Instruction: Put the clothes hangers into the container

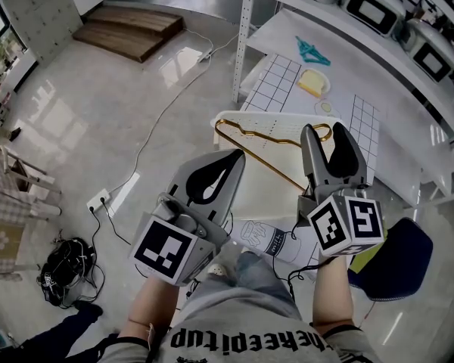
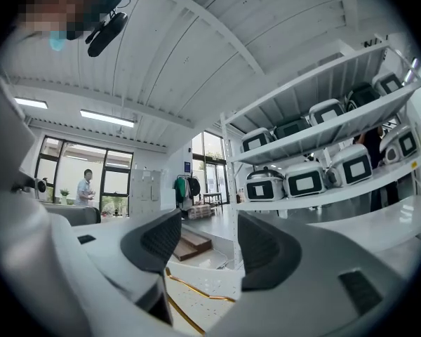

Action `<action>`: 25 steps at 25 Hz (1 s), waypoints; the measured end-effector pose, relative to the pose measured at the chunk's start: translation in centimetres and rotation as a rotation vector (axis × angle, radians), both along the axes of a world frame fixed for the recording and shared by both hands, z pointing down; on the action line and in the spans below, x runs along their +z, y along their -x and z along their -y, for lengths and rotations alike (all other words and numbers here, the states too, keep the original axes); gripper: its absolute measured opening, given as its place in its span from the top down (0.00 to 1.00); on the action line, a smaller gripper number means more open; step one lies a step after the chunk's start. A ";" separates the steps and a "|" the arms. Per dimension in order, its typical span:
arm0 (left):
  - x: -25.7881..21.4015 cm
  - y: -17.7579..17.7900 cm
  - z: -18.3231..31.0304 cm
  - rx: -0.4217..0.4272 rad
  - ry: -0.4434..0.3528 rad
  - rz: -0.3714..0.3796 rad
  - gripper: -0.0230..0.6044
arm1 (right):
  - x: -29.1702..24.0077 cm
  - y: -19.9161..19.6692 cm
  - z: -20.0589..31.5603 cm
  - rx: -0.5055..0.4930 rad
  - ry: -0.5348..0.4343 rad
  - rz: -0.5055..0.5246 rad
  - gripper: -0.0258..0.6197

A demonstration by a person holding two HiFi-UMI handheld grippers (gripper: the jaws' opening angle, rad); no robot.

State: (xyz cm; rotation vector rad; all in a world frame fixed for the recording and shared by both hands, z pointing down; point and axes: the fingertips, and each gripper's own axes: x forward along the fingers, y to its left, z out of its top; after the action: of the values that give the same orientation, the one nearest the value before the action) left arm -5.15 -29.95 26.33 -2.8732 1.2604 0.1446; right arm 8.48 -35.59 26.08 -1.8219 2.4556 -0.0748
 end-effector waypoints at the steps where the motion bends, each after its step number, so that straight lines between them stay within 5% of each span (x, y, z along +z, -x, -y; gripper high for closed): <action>1: -0.1 0.0 -0.1 0.000 -0.003 -0.001 0.93 | -0.1 0.1 -0.2 -0.006 -0.002 -0.001 0.56; 10: -0.1 -0.7 -1.3 0.021 -0.011 0.005 0.93 | -0.7 0.3 -2.3 -0.034 -0.016 -0.015 0.92; 25: -0.7 -2.9 -5.8 0.102 -0.033 0.007 0.93 | -1.0 0.5 -8.6 -0.085 -0.019 -0.049 0.96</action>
State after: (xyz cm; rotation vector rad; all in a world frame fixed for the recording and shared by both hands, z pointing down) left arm -2.29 -24.17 25.64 -2.9084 1.0996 0.1540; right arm 7.98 -26.96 25.11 -1.7323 2.5570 -0.0116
